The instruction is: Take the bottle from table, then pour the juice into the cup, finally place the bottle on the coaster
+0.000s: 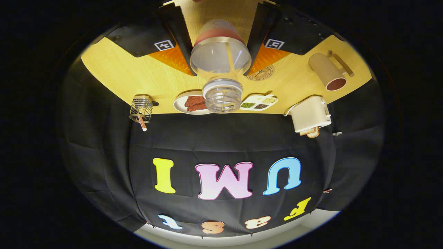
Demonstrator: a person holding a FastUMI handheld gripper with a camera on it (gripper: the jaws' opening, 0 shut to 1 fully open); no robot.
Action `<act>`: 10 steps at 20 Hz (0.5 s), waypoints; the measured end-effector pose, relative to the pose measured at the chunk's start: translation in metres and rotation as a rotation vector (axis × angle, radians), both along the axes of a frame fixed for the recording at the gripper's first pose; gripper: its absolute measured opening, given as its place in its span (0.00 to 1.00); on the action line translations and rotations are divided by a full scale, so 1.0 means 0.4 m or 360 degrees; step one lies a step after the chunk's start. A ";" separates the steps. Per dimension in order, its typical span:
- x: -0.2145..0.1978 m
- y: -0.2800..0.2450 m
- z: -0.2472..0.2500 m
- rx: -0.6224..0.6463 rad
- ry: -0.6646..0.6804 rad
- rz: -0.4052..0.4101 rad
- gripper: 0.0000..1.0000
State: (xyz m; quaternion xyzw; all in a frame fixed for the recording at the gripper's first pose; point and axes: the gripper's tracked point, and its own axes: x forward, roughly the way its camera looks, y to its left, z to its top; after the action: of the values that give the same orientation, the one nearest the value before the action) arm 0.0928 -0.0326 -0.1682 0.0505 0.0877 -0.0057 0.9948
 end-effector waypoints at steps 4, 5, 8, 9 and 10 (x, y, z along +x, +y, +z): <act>-0.002 0.018 0.010 -0.0099 0.0023 0.0073 0.74; -0.003 0.022 0.028 -0.0144 -0.0001 0.0094 0.74; 0.007 0.057 0.087 -0.0299 -0.0089 0.0180 0.74; 0.001 0.074 0.108 -0.0347 -0.0114 0.0224 0.74; 0.011 0.092 0.123 -0.0395 -0.0129 0.0261 0.74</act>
State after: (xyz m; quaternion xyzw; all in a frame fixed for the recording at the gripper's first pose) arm 0.0971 0.0040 -0.1190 -0.0800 0.0500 0.0668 0.9933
